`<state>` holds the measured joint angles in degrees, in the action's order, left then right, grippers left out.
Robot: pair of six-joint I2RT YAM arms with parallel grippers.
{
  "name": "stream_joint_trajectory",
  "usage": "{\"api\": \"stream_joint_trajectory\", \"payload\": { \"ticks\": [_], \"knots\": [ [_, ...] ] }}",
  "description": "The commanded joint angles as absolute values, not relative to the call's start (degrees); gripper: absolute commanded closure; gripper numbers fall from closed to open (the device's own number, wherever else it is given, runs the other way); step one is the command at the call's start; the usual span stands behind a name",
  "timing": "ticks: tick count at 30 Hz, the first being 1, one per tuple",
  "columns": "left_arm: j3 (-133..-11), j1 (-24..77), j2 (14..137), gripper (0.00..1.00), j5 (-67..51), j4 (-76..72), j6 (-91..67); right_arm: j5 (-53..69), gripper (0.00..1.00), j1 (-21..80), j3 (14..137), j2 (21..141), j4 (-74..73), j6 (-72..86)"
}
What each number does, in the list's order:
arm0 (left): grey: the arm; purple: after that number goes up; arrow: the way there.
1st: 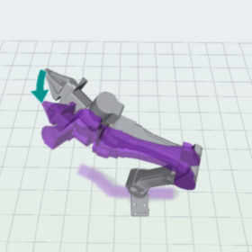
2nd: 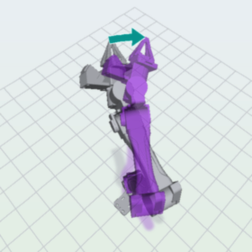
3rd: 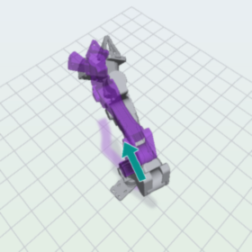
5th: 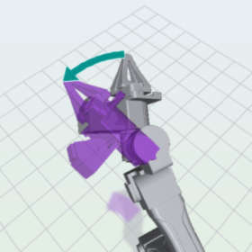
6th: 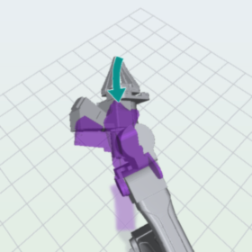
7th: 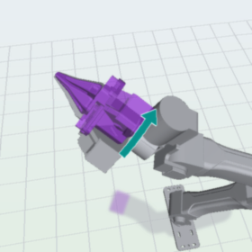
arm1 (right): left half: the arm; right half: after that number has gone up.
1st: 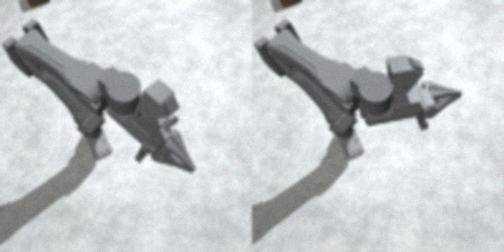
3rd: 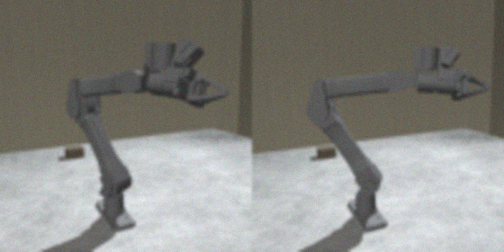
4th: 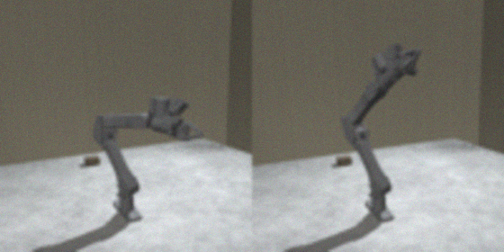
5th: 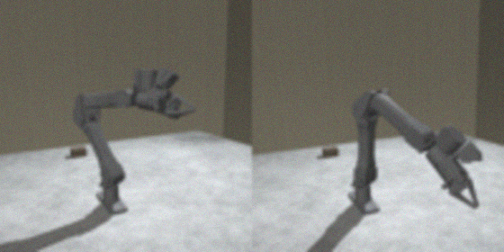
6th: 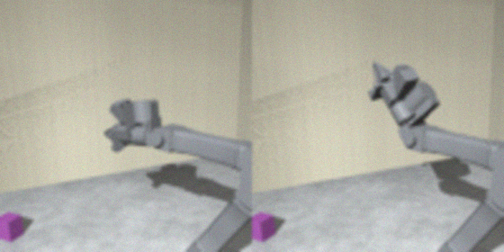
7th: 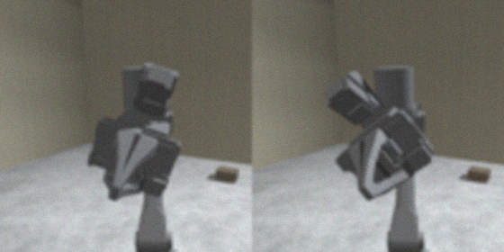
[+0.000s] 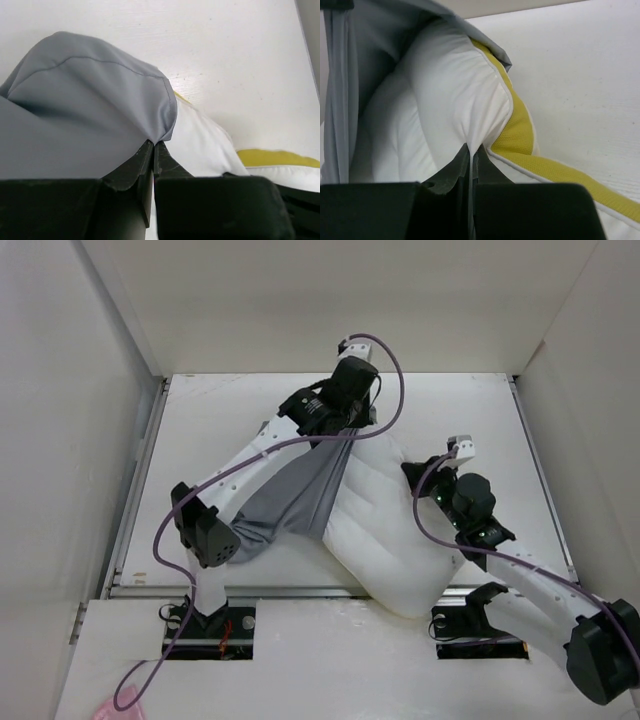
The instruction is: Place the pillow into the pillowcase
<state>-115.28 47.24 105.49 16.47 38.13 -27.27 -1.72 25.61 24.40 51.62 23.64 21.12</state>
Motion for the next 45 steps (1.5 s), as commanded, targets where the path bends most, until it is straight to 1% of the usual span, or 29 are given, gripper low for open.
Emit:
{"api": "stream_joint_trajectory", "payload": {
  "ticks": [1,5,7,10,13,15,18,19,21,23,24,25,26,27,28,29,30,31,33,34,35,37,39,40,41,42,43,44,45],
  "knots": [
    [-122.06,47.29,110.02,1.0,15.57,36.47,-24.18,1.05,1.0,28.56,27.69,51.85,30.58,17.4],
    [-127.08,47.29,114.16,1.0,8.19,34.91,-21.46,3.78,1.0,29.71,25.06,52.47,41.19,20.03],
    [-128.58,48.69,114.79,1.0,2.24,34.28,-20.22,3.26,1.0,29.71,23.83,55.44,49.37,21.44],
    [-129.2,52.02,115.49,1.0,-4.54,33.66,-16.18,-3.24,1.0,29.71,24.7,60.36,54.92,21.45],
    [-126.22,55.28,114.18,1.0,-7.46,34.19,-15.56,-6.67,1.0,28.39,25.22,62.84,60.36,24.42],
    [-123.59,57.2,112.77,1.0,-10.8,34.89,-15.56,-7.21,1.0,27.51,25.83,64.59,60.9,26.19],
    [-114.46,58.97,109.27,1.0,-13.44,32.44,-16.96,-9.31,1.0,26.81,25.84,66.45,60.91,28.11],
    [-110.17,58.97,108.47,1.0,-14.32,30.34,-17.57,-12.01,1.0,26.81,25.06,67.14,60.91,28.91],
    [-107.24,58.97,107.75,1.0,-13.28,29.62,-18.8,-12.74,1.0,26.11,23.74,67.67,60.91,29.44],
    [-106.52,57.75,107.14,1.0,-11.09,30.14,-20.21,-14.23,1.0,26.1,24.25,67.68,56.28,29.44],
    [-106.52,57.05,107.14,0.92,-9.25,30.67,-20.21,-15.2,1.0,26.1,24.78,67.68,53.99,29.44],
    [-106.52,56.26,107.83,0.48,-8.18,31.37,-21.17,-15.81,0.97,26.1,25.31,67.07,51.53,29.97],
    [-107.74,55.03,107.84,0.26,-6.96,32.6,-21.79,-16.43,0.83,26.1,25.31,67.06,49.5,29.97],
    [-108.28,55.02,107.84,0.11,-5.81,33.13,-21.8,-16.44,0.76,26.1,26.79,66.54,44.96,29.97],
    [-108.8,55.02,107.15,0.0,-2.67,33.13,-21.8,-17.22,0.68,26.1,27.33,65.66,42.56,29.45],
    [-108.81,54.5,106.36,0.0,-1.33,33.74,-21.8,-17.23,0.46,26.1,27.33,64.96,40.19,28.92],
    [-109.5,54.49,105.39,0.0,-0.36,33.75,-21.8,-18.01,0.35,26.1,29.07,64.26,37.38,28.92],
    [-109.51,54.49,104.16,0.0,2.0,33.75,-22.32,-18.02,0.27,26.1,29.96,62.59,30.57,28.92],
    [-105.67,54.49,98.81,0.0,4.29,33.05,-22.93,-20.46,0.14,26.1,32.24,60.92,21.93,29.79],
    [-103.73,54.49,96.61,0.0,7.79,33.05,-24.33,-21.35,0.08,26.1,34.52,60.13,13.45,29.79],
    [-101.54,55.01,91.98,0.0,9.74,32.52,-25.39,-22.49,0.05,26.1,35.76,58.64,9.27,31.45],
    [-92.85,55.55,86.86,0.0,12.47,31.74,-27.76,-23.73,0.01,26.1,37.96,57.14,2.14,30.94],
    [-85.56,55.55,78.98,0.0,14.23,30.86,-32.83,-21.9,0.01,26.8,38.85,53.89,-3.59,26.84],
    [-77.86,55.55,76.4,0.0,14.24,30.24,-35.05,-16.75,0.01,28.37,38.85,52.75,-3.6,24.11],
    [-73.96,55.55,73.94,0.0,14.93,30.23,-37.33,-15.48,0.01,29.87,39.8,51.95,-8.04,24.08],
    [-70.0,55.55,71.65,0.0,15.64,30.23,-39.88,-12.95,0.01,31.71,39.81,51.25,-9.39,20.25],
    [-66.05,56.07,67.45,0.02,15.64,30.23,-44.69,-11.53,0.01,34.08,40.6,50.72,-11.32,20.22],
    [-58.44,56.07,65.5,0.05,15.64,29.19,-46.82,-10.64,0.01,39.41,41.21,50.71,-13.08,20.21],
    [-54.79,56.77,63.83,0.07,15.12,28.57,-48.85,-9.16,0.01,41.99,41.22,51.5,-15.18,19.17]
  ]
}}
